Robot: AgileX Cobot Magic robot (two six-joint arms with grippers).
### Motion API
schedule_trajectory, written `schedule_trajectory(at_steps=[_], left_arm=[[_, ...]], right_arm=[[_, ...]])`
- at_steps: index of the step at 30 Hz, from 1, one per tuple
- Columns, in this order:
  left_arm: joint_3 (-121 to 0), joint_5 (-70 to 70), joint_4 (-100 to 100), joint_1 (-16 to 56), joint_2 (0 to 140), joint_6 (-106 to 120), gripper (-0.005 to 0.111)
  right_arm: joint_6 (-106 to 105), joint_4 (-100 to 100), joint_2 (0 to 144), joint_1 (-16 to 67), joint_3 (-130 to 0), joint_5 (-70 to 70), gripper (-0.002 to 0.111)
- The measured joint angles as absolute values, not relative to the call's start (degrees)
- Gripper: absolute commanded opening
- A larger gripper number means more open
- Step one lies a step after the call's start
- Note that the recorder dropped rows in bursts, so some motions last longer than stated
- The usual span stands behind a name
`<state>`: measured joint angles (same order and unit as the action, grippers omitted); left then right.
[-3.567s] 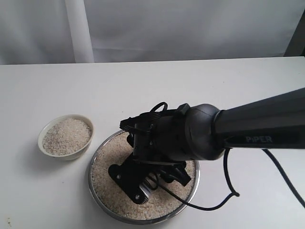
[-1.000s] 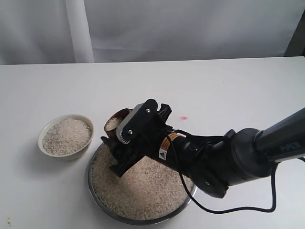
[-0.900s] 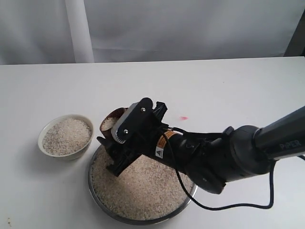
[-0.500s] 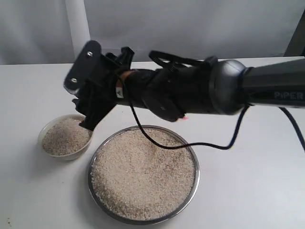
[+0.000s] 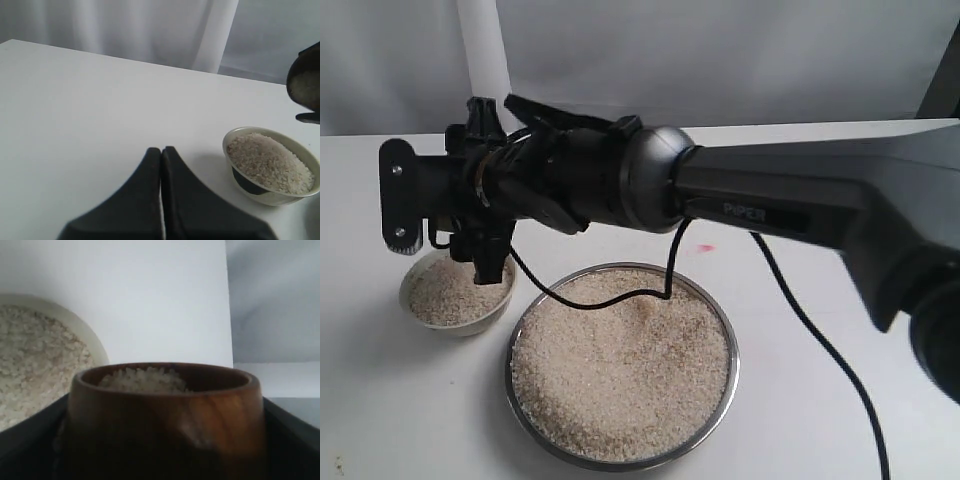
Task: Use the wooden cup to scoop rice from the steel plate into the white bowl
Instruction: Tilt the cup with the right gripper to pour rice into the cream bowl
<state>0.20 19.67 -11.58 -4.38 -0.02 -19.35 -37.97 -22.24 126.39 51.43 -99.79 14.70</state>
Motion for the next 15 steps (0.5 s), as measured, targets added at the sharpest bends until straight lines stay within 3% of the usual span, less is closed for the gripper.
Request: schedule_trajectory(at_steps=[15], left_arm=[[0.2,19.67,-11.58,-4.38,-0.02,-19.35,0.0]], right_arm=[[-48.72,-33.36,129.97,51.93,-100.3,15.07,0.0]])
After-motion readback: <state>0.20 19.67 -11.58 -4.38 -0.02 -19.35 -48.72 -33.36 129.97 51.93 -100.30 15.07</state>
